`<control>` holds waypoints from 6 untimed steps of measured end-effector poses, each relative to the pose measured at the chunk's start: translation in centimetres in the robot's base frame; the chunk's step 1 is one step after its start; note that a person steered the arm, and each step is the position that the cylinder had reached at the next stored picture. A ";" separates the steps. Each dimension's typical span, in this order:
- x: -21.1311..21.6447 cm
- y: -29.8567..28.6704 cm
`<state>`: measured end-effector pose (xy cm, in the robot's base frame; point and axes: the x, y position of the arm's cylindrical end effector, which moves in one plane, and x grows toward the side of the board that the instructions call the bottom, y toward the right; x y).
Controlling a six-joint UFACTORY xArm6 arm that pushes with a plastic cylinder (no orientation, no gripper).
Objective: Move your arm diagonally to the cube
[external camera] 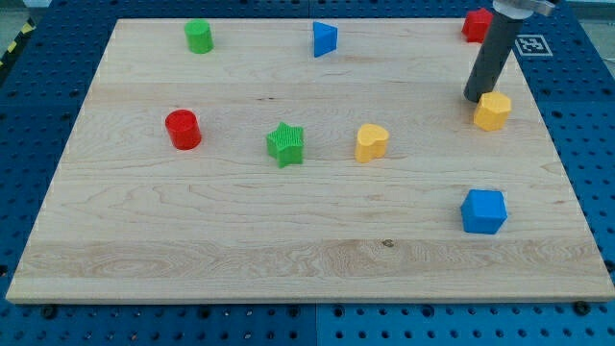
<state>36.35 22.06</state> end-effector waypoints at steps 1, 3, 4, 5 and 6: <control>0.0 -0.1; -0.2 -7.3; -0.2 -7.3; 1.1 -8.7; 1.3 -9.7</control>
